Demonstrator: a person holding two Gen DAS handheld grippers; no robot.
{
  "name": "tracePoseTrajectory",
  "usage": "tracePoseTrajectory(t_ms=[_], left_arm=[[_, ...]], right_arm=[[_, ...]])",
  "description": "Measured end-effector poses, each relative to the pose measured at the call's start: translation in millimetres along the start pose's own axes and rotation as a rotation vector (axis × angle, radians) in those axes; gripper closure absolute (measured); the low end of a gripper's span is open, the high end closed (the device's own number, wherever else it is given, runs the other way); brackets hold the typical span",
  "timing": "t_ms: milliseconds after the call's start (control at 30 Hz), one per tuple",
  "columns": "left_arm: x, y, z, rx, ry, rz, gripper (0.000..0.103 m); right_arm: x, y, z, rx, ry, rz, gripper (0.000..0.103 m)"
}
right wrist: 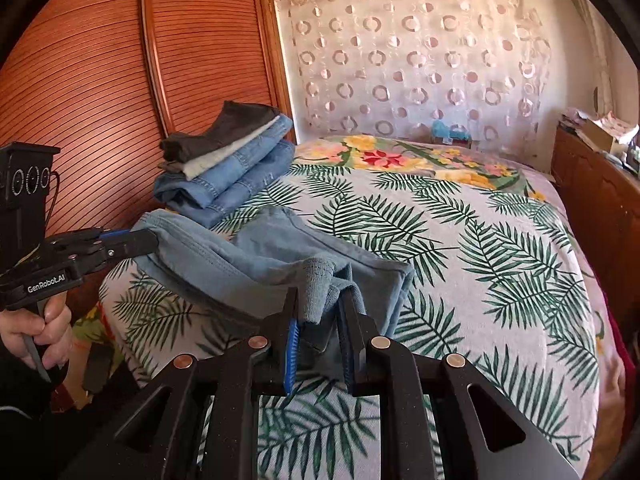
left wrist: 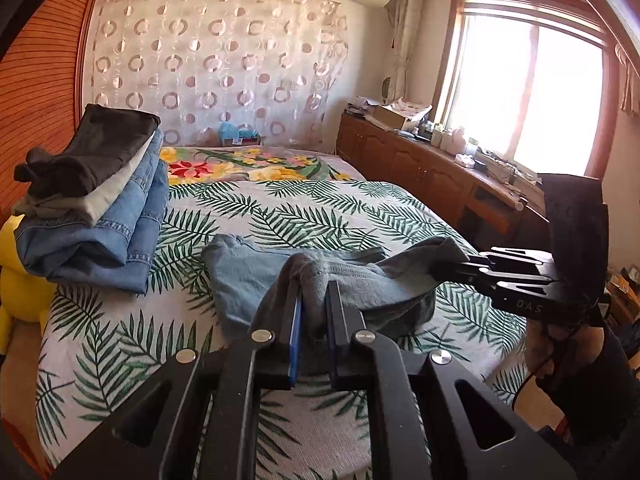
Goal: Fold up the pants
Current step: 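Lift the hem with both grippers and fold it over toward the waistband, then open both grippers and release the folded hem onto the shorts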
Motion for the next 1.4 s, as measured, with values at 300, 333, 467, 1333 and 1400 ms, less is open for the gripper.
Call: tracePoseTrajectory(t_ms=[300, 333, 467, 1333, 1400], left_arm=[[13.1, 6.4, -26.9, 0.037, 0.009, -0.005, 0.092], [12.0, 7.2, -29.8, 0.040, 0.016, -0.005, 0.092], [2.6, 10.4, -41.7, 0.045, 0.056, -0.003, 0.089], [-25.4, 31.7, -52.0, 0.082, 0.140, 0.018, 0.026], [-27.7, 32.6, -52.5, 0.090, 0.147, 0.011, 0.026]], right_arm=[[20.0, -12.5, -38.2, -0.028, 0.010, -0.029, 0.085], [20.0, -12.4, -40.7, -0.029, 0.013, -0.030, 0.085], [19.5, -13.1, -54.1, -0.031, 0.039, -0.033, 0.085], [16.6, -21.1, -73.5, -0.045, 0.055, -0.005, 0.077], [15.7, -20.7, -65.9, -0.054, 0.042, 0.006, 0.068]])
Point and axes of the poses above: each gripper's, at about its wrist camera, not at the fingertips, and z roughly against the way its jaws point, y to its left, x to its top, the point moved 3 cm from there along -z, roughly the way its jaws point, and after that the axes turned 4 degrees about x, right-handed, at the moved point
